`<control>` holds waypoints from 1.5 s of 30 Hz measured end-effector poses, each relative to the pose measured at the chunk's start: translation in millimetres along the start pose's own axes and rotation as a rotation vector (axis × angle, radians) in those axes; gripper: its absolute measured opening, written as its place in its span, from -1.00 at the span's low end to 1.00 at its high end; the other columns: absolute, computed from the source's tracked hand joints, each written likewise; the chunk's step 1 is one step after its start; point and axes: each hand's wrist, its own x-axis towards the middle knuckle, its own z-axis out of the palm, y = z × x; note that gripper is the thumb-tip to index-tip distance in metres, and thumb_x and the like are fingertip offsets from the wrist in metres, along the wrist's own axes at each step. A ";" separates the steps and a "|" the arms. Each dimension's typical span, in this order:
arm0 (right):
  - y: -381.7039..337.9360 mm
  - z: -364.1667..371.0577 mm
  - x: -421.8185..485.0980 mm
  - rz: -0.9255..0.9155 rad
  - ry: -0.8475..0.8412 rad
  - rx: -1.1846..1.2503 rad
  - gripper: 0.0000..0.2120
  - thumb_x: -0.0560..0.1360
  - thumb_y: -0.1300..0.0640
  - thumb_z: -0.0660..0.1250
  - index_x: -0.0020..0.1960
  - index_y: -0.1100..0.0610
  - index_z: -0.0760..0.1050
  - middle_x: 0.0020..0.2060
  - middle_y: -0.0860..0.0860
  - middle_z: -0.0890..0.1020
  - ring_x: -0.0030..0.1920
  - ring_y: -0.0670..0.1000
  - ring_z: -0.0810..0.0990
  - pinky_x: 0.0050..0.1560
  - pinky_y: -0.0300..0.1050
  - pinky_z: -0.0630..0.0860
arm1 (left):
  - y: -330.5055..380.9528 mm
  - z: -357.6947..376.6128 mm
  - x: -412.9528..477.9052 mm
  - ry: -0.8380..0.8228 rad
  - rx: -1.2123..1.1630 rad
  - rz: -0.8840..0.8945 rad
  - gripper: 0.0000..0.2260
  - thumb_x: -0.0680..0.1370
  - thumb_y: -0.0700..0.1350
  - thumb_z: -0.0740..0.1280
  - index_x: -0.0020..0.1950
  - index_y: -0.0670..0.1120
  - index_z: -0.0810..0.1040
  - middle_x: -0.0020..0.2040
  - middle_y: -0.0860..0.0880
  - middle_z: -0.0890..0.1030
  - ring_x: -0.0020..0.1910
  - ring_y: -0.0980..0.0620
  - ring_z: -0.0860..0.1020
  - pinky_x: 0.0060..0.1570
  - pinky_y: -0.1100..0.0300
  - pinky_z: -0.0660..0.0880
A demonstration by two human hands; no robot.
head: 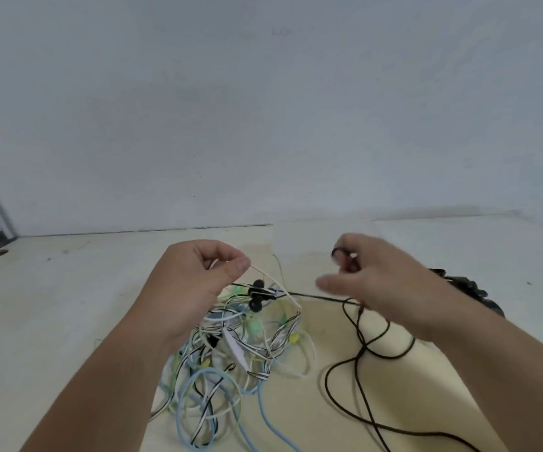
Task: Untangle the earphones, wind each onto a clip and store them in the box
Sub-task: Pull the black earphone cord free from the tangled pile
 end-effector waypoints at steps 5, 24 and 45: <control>0.4 12.9 -6.7 -0.019 -0.210 -0.216 -0.71 0.45 0.08 0.50 -0.22 0.09 0.38 -0.38 -0.05 0.51 -0.42 -0.12 0.48 -0.36 -0.30 0.31 | 1.9 1.2 0.2 -0.020 -0.046 0.078 -0.82 0.47 -0.27 0.47 -0.24 0.01 0.69 -0.37 -0.01 0.34 -0.45 0.07 0.29 -0.43 0.25 0.31; -2.8 8.2 -0.4 -0.046 -0.110 0.744 -0.79 0.43 0.35 0.35 -0.21 0.14 0.36 -0.33 0.15 0.61 -0.49 -0.03 0.18 -0.45 -0.24 0.19 | 4.5 17.1 -12.1 -0.219 0.509 0.163 -0.56 0.43 -0.23 0.41 0.07 0.33 0.60 -0.03 0.18 0.47 -0.08 0.21 0.46 -0.08 0.35 0.38; 3.1 8.5 4.9 -0.053 -0.050 0.882 -0.88 0.39 0.37 0.26 -0.18 0.17 0.47 -0.31 0.13 0.48 -0.36 0.02 0.47 -0.13 -0.02 0.51 | -1.3 26.0 -14.5 -0.312 0.451 0.136 -0.65 0.45 0.17 0.45 0.22 0.26 0.53 0.12 0.29 0.57 0.21 0.40 0.47 0.19 0.30 0.40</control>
